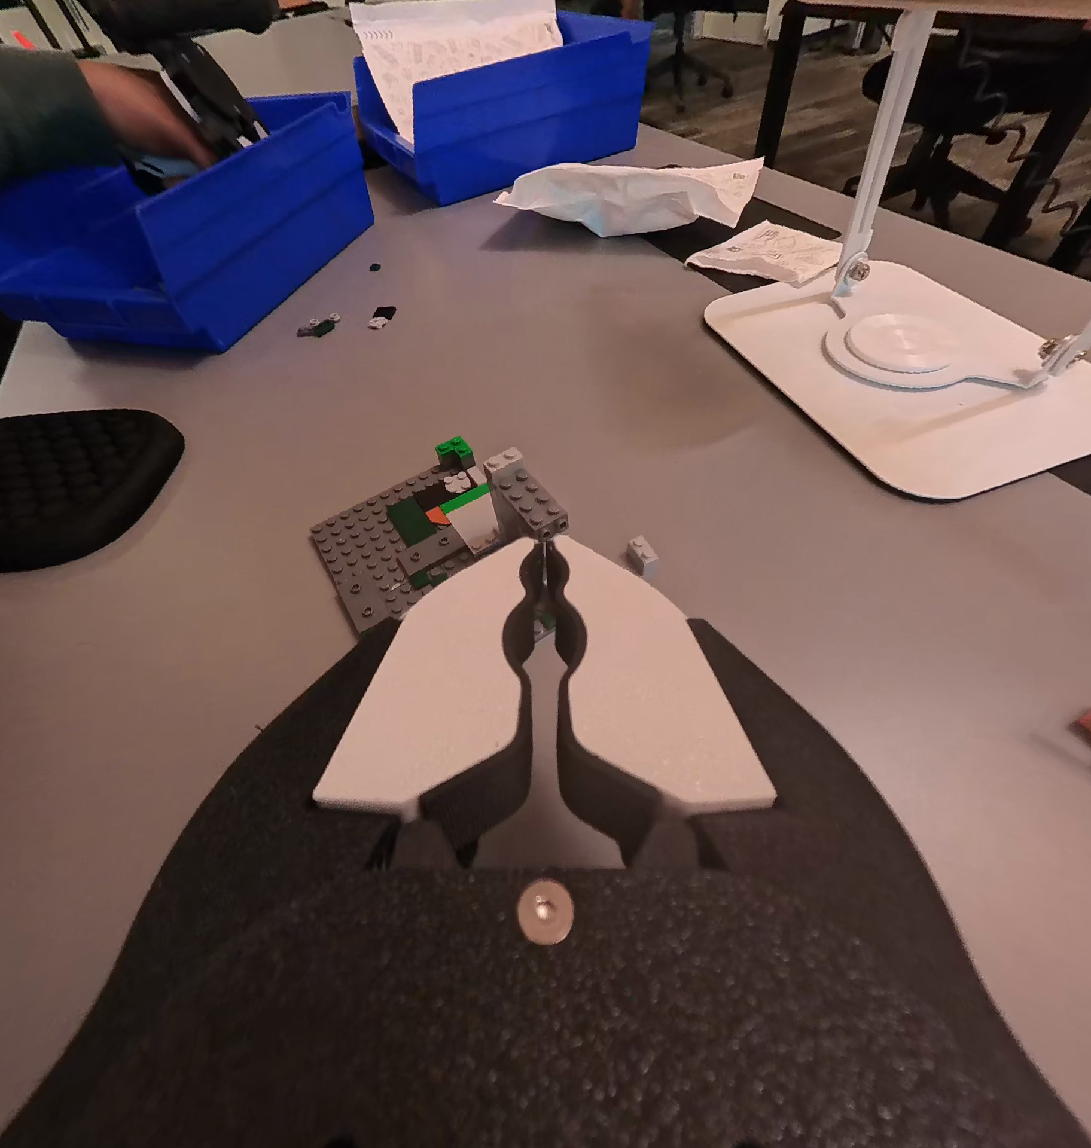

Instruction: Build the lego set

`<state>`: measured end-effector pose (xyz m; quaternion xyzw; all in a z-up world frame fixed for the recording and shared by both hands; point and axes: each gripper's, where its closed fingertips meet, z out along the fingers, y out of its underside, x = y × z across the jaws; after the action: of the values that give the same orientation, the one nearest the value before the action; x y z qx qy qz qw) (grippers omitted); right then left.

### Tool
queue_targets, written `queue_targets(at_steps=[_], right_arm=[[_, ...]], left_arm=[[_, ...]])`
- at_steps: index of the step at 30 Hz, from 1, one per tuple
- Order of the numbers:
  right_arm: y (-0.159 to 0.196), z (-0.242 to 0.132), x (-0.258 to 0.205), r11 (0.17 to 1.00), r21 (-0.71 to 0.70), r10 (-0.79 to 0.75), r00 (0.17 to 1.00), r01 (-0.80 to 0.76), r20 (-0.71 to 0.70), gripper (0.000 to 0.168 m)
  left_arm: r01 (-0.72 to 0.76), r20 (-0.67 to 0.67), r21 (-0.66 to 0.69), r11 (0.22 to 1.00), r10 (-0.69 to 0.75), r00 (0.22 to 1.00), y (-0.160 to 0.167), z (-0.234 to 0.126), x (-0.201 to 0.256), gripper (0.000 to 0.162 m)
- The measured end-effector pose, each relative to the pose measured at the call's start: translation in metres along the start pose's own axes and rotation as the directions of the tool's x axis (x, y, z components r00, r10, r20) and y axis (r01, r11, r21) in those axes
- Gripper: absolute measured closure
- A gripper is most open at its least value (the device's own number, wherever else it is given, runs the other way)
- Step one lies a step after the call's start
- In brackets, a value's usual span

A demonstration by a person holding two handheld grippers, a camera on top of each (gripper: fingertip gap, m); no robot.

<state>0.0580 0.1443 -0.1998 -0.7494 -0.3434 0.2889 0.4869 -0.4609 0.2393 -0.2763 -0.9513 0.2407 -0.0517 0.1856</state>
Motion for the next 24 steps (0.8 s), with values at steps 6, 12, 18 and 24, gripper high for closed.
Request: queue_targets(at_steps=[6,12,18,24], right_arm=[[-0.004,-0.004,-0.004,1.000,0.009,-0.018,1.000,0.018,-0.001,0.168],[-0.022,-0.003,-0.017,0.997,0.054,-0.057,0.998,0.056,0.028,0.168],[-0.053,0.010,-0.057,0.995,0.070,-0.075,0.990,0.067,0.117,0.158],[-0.105,0.018,-0.103,0.990,0.137,0.004,0.989,-0.025,0.149,0.146]], left_arm=[[-0.074,0.067,0.217,0.973,0.061,0.996,-0.022,-0.047,0.005,0.137],[-0.254,0.113,0.611,0.749,0.234,0.966,-0.065,-0.146,0.089,0.137],[-0.434,0.254,0.768,0.471,0.399,0.881,-0.088,-0.182,0.225,0.137],[-0.507,0.345,0.799,0.322,0.446,0.826,-0.108,-0.148,0.330,0.137]])
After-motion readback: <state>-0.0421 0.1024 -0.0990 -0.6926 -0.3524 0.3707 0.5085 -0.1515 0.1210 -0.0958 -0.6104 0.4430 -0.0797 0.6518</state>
